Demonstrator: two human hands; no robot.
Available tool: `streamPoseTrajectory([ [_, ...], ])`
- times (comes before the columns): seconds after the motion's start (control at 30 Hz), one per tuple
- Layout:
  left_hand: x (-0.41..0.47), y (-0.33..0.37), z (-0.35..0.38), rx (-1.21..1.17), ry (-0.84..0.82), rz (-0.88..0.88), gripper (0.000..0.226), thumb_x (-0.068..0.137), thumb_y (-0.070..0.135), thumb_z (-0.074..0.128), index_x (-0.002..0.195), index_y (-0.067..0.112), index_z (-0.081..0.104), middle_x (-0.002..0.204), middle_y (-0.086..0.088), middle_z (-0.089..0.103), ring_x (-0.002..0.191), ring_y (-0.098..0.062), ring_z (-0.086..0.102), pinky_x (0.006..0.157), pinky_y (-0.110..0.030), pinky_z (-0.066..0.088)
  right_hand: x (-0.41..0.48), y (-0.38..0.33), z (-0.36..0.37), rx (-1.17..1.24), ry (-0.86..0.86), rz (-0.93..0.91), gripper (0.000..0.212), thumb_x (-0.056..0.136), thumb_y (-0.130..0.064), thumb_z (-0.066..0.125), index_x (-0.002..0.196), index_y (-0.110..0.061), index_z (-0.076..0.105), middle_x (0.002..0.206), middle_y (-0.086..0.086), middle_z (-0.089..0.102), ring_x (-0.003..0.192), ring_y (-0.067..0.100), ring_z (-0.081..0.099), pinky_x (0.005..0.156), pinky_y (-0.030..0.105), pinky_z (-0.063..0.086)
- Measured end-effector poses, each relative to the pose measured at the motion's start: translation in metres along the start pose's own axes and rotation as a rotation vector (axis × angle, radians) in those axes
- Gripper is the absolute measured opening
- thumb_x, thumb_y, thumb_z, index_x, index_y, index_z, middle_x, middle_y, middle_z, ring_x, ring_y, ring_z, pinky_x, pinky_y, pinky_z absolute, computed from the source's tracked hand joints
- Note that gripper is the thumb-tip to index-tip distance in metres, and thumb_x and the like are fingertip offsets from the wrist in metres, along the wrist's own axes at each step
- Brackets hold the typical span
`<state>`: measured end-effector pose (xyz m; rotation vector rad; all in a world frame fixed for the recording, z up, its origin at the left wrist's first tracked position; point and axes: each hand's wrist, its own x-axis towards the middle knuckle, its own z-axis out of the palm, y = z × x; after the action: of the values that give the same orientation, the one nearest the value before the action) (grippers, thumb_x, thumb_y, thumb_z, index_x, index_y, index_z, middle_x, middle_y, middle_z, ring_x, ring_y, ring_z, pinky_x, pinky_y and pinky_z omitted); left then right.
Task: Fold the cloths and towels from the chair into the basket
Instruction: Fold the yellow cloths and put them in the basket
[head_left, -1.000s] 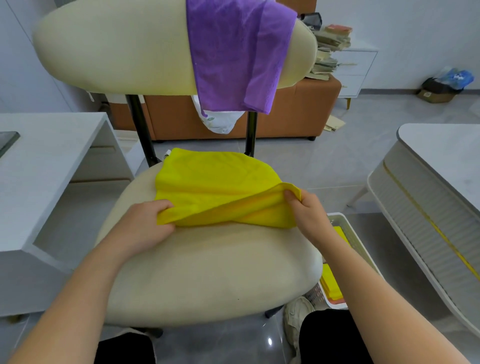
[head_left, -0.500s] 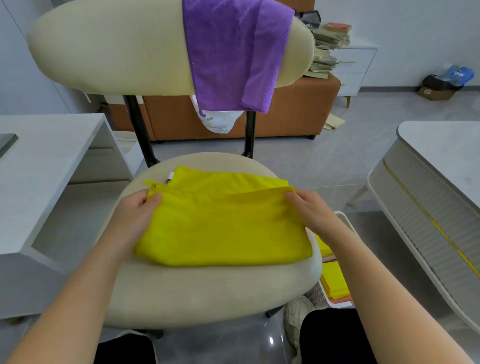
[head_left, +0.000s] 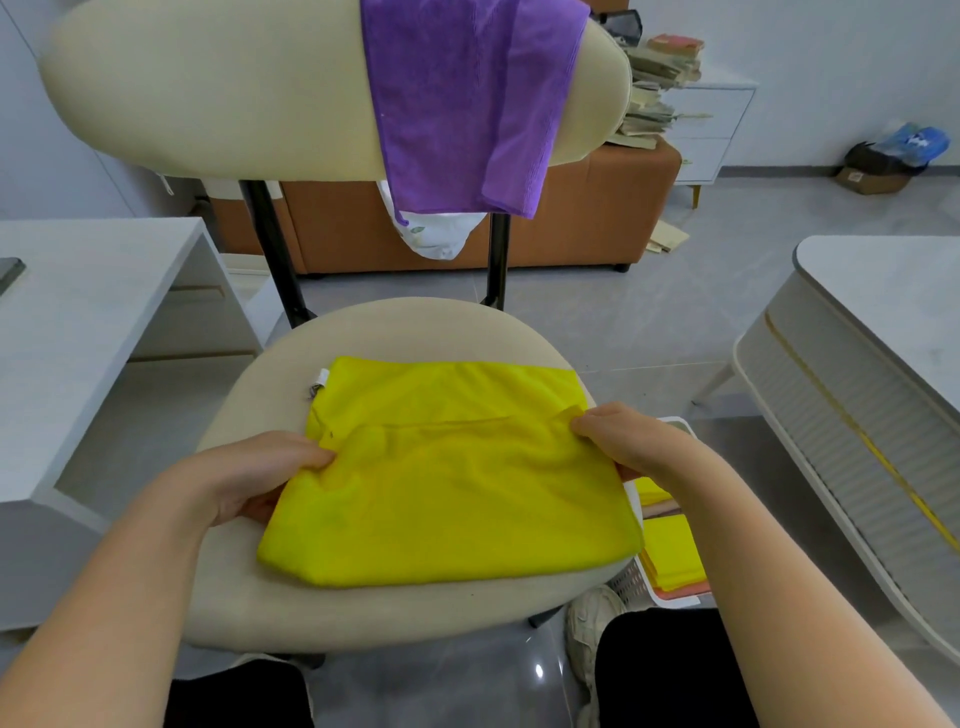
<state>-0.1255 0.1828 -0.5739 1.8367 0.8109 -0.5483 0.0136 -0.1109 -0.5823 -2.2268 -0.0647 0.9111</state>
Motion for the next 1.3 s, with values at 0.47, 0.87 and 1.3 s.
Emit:
streamPoseTrajectory([
  [0.47,0.056,0.018,0.013,0.252,0.751,0.447,0.037,0.098,0.023,0.041,0.063,0.010,0.037,0.064,-0.008,0.043,0.072,-0.032,0.043,0.059,-0.036,0.026,0.029,-0.004,0.007,-0.175,0.543,-0.259,0.040,0.098,-0.015,0.038,0.058,-0.019,0.033,0.058,-0.001,0.038,0.061,0.021,0.039,0.051,0.034,0.024],
  [0.87,0.083,0.027,0.015,0.385,0.931,0.322,0.022,0.098,0.030,0.043,0.092,0.010,0.051,0.089,-0.017,0.056,0.084,-0.036,0.049,0.063,-0.038,0.033,0.047,-0.001,0.013,-0.121,0.673,-0.133,0.022,0.097,-0.025,0.042,0.083,-0.010,0.051,0.100,0.021,0.063,0.093,0.036,0.055,0.066,0.033,0.033],
  [1.3,0.082,0.025,0.014,0.451,0.820,0.595,0.030,0.095,0.011,0.040,0.119,0.015,0.058,0.124,-0.007,0.051,0.100,-0.031,0.052,0.069,-0.036,0.038,0.043,-0.006,0.011,-0.082,0.702,-0.195,0.027,0.098,-0.024,0.038,0.104,-0.009,0.059,0.102,0.016,0.063,0.089,0.032,0.053,0.069,0.036,0.039],
])
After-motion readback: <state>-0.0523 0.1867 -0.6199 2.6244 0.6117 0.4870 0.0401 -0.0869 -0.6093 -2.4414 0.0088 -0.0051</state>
